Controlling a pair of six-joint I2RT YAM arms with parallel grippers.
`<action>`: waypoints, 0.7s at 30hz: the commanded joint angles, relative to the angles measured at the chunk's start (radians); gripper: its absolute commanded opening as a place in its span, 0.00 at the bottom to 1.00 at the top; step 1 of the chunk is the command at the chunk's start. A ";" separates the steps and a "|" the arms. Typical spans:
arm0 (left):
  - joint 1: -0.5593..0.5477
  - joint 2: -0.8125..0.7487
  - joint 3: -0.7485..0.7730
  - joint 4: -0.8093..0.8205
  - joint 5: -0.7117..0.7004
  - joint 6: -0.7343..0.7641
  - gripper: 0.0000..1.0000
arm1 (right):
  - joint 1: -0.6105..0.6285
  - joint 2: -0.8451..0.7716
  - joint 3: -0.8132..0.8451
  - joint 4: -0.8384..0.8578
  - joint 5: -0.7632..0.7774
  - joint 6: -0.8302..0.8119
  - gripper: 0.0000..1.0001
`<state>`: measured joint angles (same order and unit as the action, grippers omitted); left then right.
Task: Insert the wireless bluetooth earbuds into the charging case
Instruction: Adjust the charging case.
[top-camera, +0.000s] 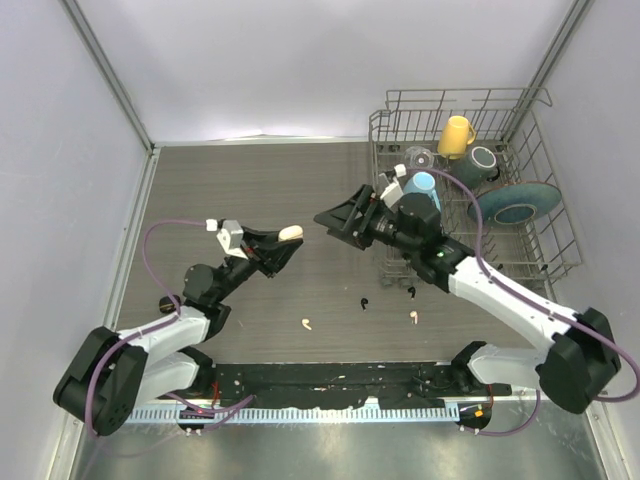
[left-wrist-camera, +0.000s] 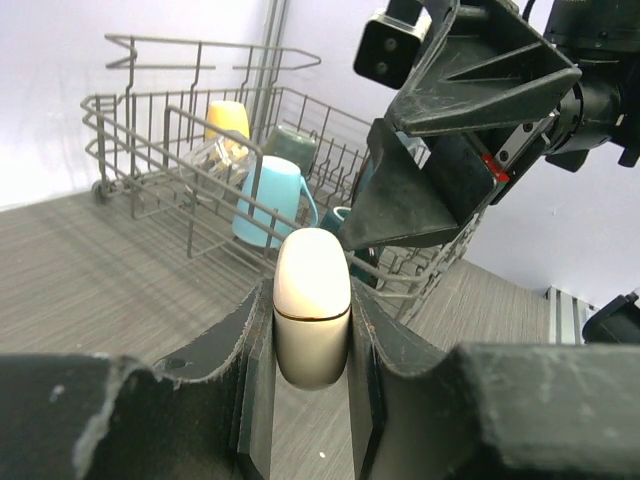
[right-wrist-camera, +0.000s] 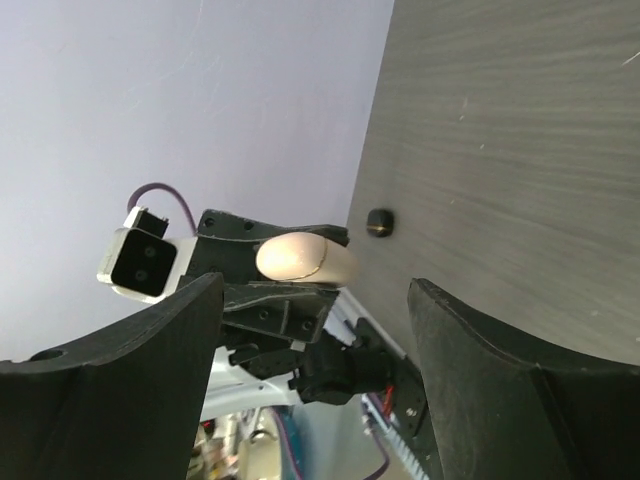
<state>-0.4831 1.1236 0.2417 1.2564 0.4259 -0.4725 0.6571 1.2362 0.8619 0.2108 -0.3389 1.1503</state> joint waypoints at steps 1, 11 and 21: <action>0.000 -0.067 0.004 0.290 -0.012 -0.002 0.00 | -0.002 -0.086 0.058 -0.192 0.135 -0.190 0.80; -0.002 -0.076 0.056 0.290 0.057 -0.031 0.00 | -0.004 -0.181 0.189 -0.477 0.250 -0.313 0.80; -0.002 0.010 0.198 0.290 0.119 -0.005 0.00 | -0.007 -0.158 0.388 -0.640 0.288 -0.468 0.80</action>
<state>-0.4831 1.1175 0.3702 1.2877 0.5091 -0.4976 0.6544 1.0817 1.1641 -0.3859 -0.1043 0.7574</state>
